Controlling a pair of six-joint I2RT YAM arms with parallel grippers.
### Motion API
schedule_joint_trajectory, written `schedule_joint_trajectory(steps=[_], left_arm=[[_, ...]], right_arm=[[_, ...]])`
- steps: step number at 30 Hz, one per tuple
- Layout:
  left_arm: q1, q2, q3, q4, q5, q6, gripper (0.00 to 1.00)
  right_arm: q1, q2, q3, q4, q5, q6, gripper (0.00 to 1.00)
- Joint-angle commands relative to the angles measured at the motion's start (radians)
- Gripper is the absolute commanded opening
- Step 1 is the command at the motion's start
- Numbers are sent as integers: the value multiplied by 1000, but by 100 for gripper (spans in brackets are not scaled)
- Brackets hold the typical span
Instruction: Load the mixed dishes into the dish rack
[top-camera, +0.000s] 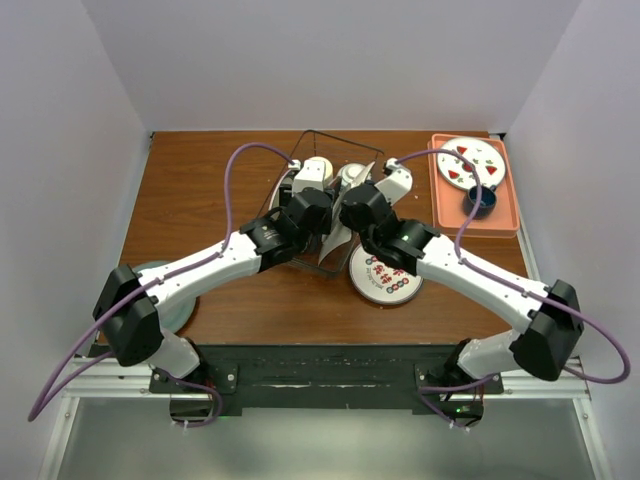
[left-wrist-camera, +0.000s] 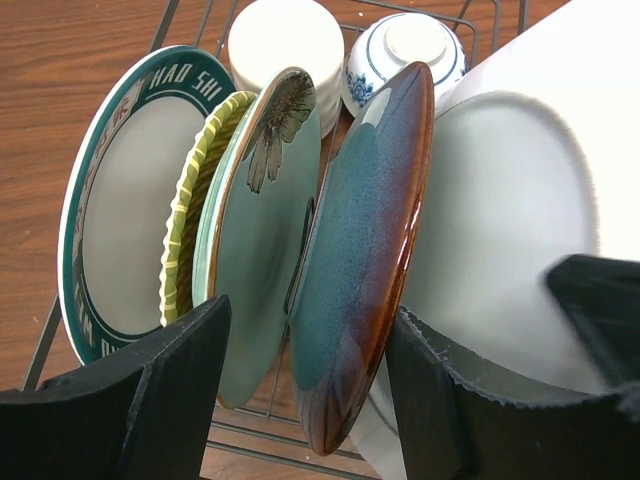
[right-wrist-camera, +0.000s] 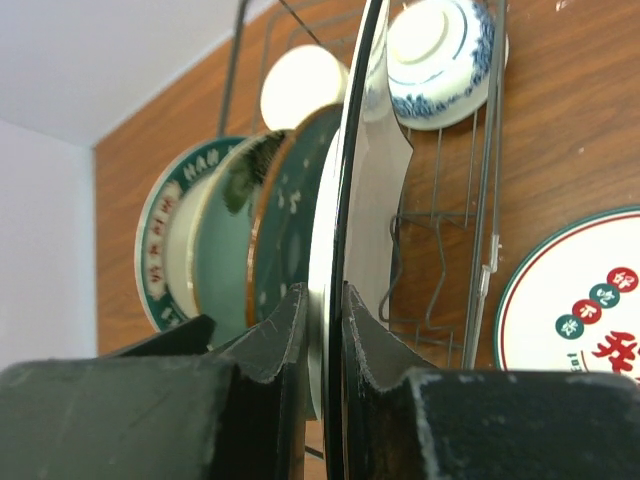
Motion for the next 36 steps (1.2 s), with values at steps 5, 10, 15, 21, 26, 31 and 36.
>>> schedule_joint_trajectory(steps=[5, 10, 15, 21, 26, 31, 36], left_arm=[[19, -74, -9, -21, -26, -16, 67], [19, -108, -28, -45, 6, -33, 67], [19, -180, -49, -79, 55, -55, 70], [18, -305, -67, -144, 123, -59, 74], [19, -404, -75, -157, 172, -56, 75], [19, -457, -71, -193, 149, -44, 76], [19, -480, -81, -200, 181, -21, 77]], right_arm=[[1, 60, 177, 45, 50, 21, 0], [2, 143, 289, -68, 60, 32, 4], [-1, 184, 327, -77, 39, 30, 26], [-1, 201, 339, -62, 11, 32, 31], [-1, 210, 339, -42, -12, 37, 32], [0, 232, 345, -33, -33, 38, 31], [-1, 224, 345, -22, -38, 24, 31]])
